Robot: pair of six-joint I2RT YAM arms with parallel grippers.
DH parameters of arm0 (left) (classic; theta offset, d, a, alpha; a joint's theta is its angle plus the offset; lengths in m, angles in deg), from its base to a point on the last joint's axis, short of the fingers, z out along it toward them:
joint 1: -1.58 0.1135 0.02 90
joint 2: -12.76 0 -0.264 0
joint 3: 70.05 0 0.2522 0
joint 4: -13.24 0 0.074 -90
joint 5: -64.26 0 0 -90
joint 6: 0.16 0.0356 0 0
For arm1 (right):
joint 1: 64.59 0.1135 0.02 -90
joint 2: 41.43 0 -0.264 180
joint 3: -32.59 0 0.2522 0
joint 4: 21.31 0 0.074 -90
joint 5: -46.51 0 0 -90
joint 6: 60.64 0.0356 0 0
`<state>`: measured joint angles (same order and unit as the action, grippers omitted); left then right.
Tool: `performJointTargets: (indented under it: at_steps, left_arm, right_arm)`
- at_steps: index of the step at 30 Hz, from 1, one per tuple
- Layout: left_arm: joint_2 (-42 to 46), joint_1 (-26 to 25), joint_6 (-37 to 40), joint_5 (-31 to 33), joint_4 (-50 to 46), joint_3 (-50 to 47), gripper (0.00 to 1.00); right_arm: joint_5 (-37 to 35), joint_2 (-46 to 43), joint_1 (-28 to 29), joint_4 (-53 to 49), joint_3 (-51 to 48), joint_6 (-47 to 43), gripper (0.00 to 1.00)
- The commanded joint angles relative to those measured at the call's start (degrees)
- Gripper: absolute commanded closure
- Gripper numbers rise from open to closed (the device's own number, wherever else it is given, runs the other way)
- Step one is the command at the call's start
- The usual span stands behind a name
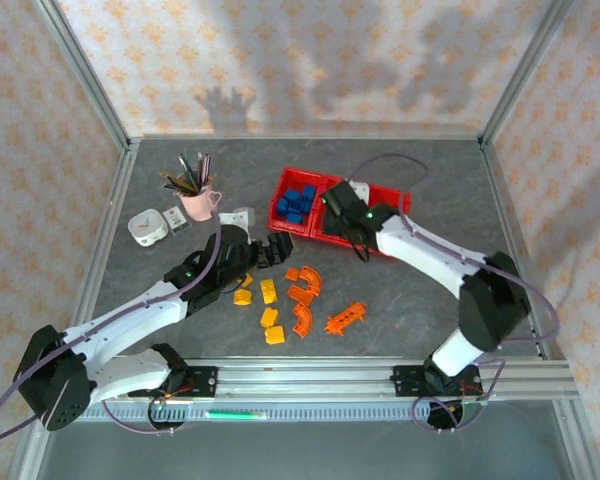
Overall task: Sort the legos into containers by color
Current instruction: Place the lego in the container, then pick up the lego from the bottom-center of the table.
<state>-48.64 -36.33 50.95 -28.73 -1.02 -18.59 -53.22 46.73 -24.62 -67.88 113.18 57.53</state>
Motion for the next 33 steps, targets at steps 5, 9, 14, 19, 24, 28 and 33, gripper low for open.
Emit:
performJointTargets:
  at_steps: [5, 9, 14, 19, 24, 28, 33]
  left_arm:
    - [3.74, -5.89, -1.79, 1.73, -1.92, -3.64, 0.01]
    - [4.02, -9.52, -4.61, 3.06, 0.02, -5.52, 0.01]
    - [4.55, -11.82, -7.34, 4.31, 2.0, -8.24, 0.01]
    - [5.25, -12.14, -8.13, 4.04, 2.7, -9.96, 0.01]
    - [5.16, -12.2, -8.04, 3.86, 2.61, -10.09, 0.01]
    - [5.06, -12.19, -7.95, 4.04, 2.64, -10.09, 0.01]
    - [5.55, -12.19, -7.71, 4.9, 1.3, -9.74, 0.01]
  right_arm:
    - [-2.77, -11.07, 6.71, -7.04, -12.06, 13.87, 0.19]
    - [-2.58, -15.26, 11.77, -9.83, -16.96, 21.88, 0.19]
    - [-2.94, -18.49, 19.17, -12.45, -22.34, 35.02, 0.16]
    - [-1.98, -18.9, 25.46, -10.54, -27.25, 45.45, 0.13]
    - [-1.24, -16.64, 29.04, -5.03, -29.36, 50.77, 0.1]
    - [-1.77, -14.55, 29.04, -0.22, -30.16, 51.17, 0.1]
    - [-2.47, -10.48, 28.78, 1.81, -28.61, 50.13, 0.16]
